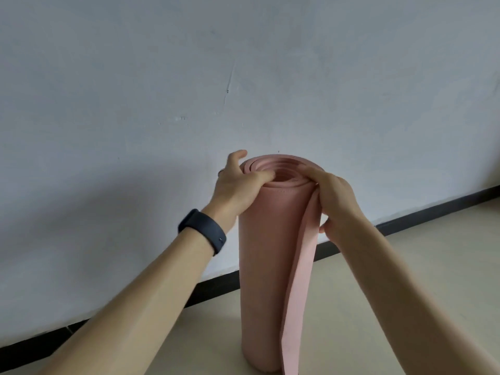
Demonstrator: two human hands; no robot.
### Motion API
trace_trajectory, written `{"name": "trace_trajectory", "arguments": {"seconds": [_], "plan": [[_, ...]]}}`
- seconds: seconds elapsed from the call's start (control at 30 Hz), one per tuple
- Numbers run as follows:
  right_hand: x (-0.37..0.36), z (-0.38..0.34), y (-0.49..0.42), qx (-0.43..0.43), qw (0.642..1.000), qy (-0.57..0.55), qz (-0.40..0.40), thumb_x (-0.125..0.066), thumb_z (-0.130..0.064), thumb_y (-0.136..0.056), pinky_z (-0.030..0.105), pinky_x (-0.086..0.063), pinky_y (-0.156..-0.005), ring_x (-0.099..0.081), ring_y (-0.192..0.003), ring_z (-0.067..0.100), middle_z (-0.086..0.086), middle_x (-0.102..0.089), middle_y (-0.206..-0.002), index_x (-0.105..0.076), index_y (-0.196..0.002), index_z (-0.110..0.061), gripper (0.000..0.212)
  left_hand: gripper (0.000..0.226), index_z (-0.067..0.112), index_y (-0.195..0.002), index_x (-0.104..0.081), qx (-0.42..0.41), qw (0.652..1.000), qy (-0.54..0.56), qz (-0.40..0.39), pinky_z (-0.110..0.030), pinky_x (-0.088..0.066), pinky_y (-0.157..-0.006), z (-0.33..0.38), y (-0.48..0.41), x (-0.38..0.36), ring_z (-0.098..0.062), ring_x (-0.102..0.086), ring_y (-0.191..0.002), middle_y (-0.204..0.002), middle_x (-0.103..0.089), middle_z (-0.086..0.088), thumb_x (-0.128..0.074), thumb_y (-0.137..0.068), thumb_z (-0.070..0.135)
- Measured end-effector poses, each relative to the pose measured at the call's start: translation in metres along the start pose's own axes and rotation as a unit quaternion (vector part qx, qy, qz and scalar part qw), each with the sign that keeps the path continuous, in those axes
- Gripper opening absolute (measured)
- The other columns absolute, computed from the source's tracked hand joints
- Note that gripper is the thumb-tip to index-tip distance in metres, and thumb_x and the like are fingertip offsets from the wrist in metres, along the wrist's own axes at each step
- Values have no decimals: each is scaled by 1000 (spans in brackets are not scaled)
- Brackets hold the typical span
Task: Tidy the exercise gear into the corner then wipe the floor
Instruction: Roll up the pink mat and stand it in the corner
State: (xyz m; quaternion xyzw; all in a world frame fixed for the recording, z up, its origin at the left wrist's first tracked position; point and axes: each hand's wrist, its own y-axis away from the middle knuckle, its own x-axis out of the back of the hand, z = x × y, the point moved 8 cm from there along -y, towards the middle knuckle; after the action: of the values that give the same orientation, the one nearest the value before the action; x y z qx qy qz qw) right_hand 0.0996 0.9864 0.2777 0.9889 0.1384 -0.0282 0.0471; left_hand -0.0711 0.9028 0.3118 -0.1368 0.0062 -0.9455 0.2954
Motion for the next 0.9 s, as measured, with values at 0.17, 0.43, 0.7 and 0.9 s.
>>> {"name": "trace_trajectory", "arguments": {"seconds": [0.17, 0.43, 0.7, 0.9], "plan": [[-12, -13, 6, -11, 998, 47, -38, -68, -23, -85, 17, -41, -37, -64, -51, 8, 2, -66, -85, -64, -116, -8, 35, 84, 29, -156, -20, 31, 996, -65, -45, -42, -41, -106, 14, -8, -8, -23, -46, -131, -151, -41, 1, -66, -87, 34], [-15, -26, 10, -9, 1000, 10, 2, -68, -10, -78, 23, -48, -50, -65, -64, 19, 5, -71, -89, -65, -117, -10, 39, 66, 23, -152, -31, -8, 994, -108, 12, -34, -42, -103, 25, -1, -6, -22, -45, -130, -151, -39, -1, -45, -88, 15], [-28, -26, 1, 5, 992, 120, -48, -79, -30, -75, 28, -52, -60, -73, -80, 19, 2, -75, -96, -66, -112, -14, 42, 49, 4, -127, -56, 31, 968, -249, -25, -33, -50, -65, 20, -25, 2, -30, -63, -95, -112, -64, -14, -56, -82, 24], [-45, -27, -22, 68, 978, 198, -13, -65, -18, -79, 34, -56, -84, -65, -98, 14, -6, -64, -109, -48, -136, -20, 60, 51, 18, -136, -42, 29, 966, -250, -51, -32, -41, -62, 5, -46, -2, -29, -57, -103, -119, -57, -7, -48, -85, 19]]}}
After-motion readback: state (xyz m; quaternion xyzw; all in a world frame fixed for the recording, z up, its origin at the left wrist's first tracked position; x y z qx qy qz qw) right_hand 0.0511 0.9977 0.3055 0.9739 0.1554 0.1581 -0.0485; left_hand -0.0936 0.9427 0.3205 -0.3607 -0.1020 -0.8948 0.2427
